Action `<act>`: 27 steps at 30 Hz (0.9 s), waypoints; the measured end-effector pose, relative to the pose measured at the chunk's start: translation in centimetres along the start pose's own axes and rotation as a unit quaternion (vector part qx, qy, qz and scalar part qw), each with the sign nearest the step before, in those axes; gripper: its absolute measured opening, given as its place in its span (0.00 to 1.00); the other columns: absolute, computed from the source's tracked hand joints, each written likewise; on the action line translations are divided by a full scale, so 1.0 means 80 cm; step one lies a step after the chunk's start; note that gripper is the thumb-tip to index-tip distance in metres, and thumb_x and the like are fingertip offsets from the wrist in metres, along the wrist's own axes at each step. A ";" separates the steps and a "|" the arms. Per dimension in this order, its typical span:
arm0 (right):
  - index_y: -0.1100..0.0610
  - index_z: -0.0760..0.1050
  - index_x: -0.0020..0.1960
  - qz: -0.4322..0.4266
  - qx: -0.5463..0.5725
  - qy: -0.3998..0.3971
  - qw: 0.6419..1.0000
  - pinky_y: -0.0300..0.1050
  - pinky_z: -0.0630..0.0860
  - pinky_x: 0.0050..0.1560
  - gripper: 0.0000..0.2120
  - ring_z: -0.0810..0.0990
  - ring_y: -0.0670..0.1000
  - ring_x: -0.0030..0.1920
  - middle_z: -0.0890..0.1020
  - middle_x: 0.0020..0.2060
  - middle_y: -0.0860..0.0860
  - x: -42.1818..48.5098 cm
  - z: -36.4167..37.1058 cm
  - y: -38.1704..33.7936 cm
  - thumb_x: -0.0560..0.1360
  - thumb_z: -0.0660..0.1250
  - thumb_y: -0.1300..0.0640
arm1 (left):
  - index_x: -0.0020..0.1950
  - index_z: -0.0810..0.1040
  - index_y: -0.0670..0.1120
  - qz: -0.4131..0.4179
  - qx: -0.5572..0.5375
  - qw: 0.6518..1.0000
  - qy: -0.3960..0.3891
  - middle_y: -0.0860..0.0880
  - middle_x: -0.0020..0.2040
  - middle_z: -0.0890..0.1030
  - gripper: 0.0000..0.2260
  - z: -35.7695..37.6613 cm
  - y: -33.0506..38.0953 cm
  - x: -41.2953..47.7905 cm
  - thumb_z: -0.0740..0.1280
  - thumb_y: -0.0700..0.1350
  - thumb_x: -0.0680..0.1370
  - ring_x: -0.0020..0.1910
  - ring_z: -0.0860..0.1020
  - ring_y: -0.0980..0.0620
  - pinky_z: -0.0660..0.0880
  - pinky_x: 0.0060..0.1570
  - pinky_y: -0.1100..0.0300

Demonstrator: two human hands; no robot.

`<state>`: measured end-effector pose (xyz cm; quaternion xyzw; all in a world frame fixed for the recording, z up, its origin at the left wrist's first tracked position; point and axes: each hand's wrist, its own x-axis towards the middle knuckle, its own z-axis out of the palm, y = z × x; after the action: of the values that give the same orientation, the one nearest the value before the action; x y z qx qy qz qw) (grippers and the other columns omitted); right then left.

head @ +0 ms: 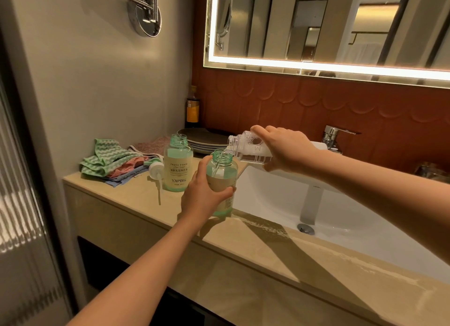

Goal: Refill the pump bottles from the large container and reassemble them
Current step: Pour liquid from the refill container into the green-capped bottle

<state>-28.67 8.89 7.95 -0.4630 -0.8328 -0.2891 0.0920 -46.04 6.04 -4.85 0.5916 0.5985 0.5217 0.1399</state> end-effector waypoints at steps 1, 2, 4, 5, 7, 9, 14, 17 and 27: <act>0.51 0.56 0.71 0.000 0.000 0.000 1.000 0.45 0.74 0.37 0.40 0.76 0.54 0.49 0.76 0.55 0.53 0.000 0.000 0.000 0.67 0.75 0.50 | 0.71 0.58 0.57 0.000 0.000 1.000 0.000 0.50 0.65 0.73 0.37 0.000 0.000 0.000 0.74 0.51 0.68 0.60 0.73 0.47 0.78 0.49 0.48; 0.51 0.56 0.71 -0.001 0.000 -0.001 1.000 0.46 0.75 0.38 0.40 0.76 0.54 0.49 0.76 0.55 0.53 0.000 0.000 0.000 0.67 0.75 0.50 | 0.71 0.57 0.57 0.000 0.001 1.000 -0.001 0.50 0.65 0.73 0.37 0.000 0.000 0.000 0.74 0.51 0.68 0.60 0.73 0.47 0.78 0.49 0.48; 0.51 0.56 0.71 -0.002 -0.001 0.000 1.000 0.47 0.76 0.39 0.40 0.76 0.54 0.49 0.76 0.55 0.53 0.000 -0.001 0.000 0.67 0.75 0.50 | 0.71 0.57 0.57 0.001 0.000 1.000 -0.001 0.50 0.65 0.73 0.37 0.000 0.000 0.001 0.74 0.51 0.68 0.60 0.73 0.47 0.78 0.49 0.48; 0.51 0.56 0.71 -0.002 -0.001 0.000 1.000 0.47 0.76 0.39 0.40 0.76 0.54 0.50 0.76 0.55 0.53 0.000 -0.001 0.000 0.67 0.75 0.50 | 0.71 0.57 0.57 0.000 0.000 1.000 0.000 0.50 0.65 0.73 0.37 0.000 0.000 0.001 0.74 0.51 0.68 0.60 0.73 0.47 0.78 0.49 0.47; 0.51 0.56 0.71 -0.002 -0.001 -0.001 1.000 0.47 0.75 0.38 0.40 0.76 0.54 0.50 0.76 0.55 0.53 0.000 -0.001 0.000 0.67 0.75 0.50 | 0.71 0.57 0.57 0.002 0.002 1.000 0.001 0.49 0.65 0.73 0.37 0.001 0.000 0.001 0.74 0.51 0.68 0.60 0.73 0.47 0.78 0.49 0.47; 0.51 0.56 0.71 -0.002 0.000 -0.002 1.000 0.46 0.75 0.38 0.40 0.76 0.54 0.50 0.76 0.55 0.53 0.000 -0.002 -0.001 0.67 0.75 0.50 | 0.71 0.57 0.57 0.003 0.001 1.000 0.000 0.50 0.65 0.73 0.37 0.001 -0.001 0.001 0.74 0.51 0.68 0.60 0.73 0.47 0.78 0.49 0.48; 0.51 0.56 0.71 0.000 -0.006 0.001 1.000 0.46 0.73 0.37 0.40 0.76 0.55 0.51 0.76 0.55 0.53 0.000 -0.001 0.000 0.67 0.75 0.50 | 0.71 0.58 0.58 0.001 0.002 1.000 0.003 0.50 0.64 0.73 0.37 0.001 -0.002 0.001 0.74 0.52 0.67 0.60 0.73 0.47 0.78 0.49 0.49; 0.51 0.56 0.71 0.000 -0.007 0.001 1.000 0.45 0.70 0.36 0.40 0.76 0.54 0.50 0.76 0.55 0.53 0.001 -0.001 0.000 0.67 0.75 0.50 | 0.70 0.58 0.58 0.001 0.003 1.000 0.003 0.50 0.64 0.73 0.37 0.002 -0.001 0.002 0.74 0.52 0.67 0.60 0.73 0.47 0.78 0.49 0.50; 0.51 0.57 0.70 -0.004 -0.003 0.001 1.000 0.49 0.77 0.39 0.40 0.76 0.54 0.49 0.76 0.53 0.53 0.002 -0.002 0.000 0.66 0.75 0.51 | 0.71 0.57 0.57 -0.001 0.008 1.000 -0.003 0.49 0.64 0.73 0.37 0.001 -0.001 0.002 0.74 0.52 0.68 0.59 0.74 0.47 0.78 0.49 0.48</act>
<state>-28.78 8.89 8.13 -0.4601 -0.8334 -0.2927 0.0900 -46.09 6.20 -4.90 0.5938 0.6028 0.5151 0.1371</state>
